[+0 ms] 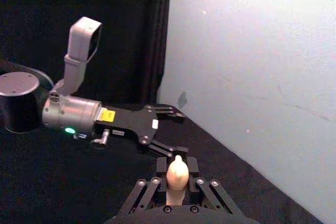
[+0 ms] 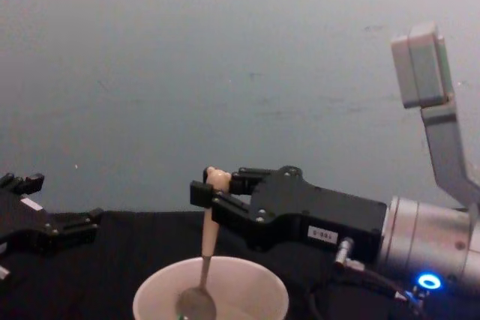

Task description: Pick up the stirring spoon with one hand, stir inside the cup, then place it back in its original position.

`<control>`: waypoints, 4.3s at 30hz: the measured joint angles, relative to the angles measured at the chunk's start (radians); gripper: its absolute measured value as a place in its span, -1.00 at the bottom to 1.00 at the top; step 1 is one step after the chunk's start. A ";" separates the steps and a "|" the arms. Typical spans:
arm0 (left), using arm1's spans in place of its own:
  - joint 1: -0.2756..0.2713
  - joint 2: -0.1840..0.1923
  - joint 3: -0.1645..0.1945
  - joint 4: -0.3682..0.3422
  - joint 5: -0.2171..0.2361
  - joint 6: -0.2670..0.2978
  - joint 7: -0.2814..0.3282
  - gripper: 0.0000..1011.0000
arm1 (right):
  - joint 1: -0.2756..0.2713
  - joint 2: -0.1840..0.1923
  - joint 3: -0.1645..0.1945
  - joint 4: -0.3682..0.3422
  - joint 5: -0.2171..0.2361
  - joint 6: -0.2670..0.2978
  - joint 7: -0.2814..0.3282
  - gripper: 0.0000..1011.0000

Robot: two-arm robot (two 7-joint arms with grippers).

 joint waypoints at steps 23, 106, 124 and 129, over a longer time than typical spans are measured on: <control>0.000 0.000 0.000 0.000 0.000 0.000 0.000 0.98 | -0.040 0.052 0.043 -0.053 0.001 0.000 -0.010 -0.58; 0.000 0.000 0.000 0.000 0.000 0.000 0.000 0.98 | -0.116 0.114 0.025 -0.184 0.034 0.031 0.021 -0.58; 0.000 0.000 0.000 0.000 0.000 0.000 0.000 0.98 | -0.039 0.038 -0.009 -0.076 0.003 0.015 0.007 -0.58; 0.000 0.000 0.000 0.000 0.000 0.000 0.000 0.98 | -0.017 0.019 -0.005 -0.041 -0.003 0.006 0.000 -0.58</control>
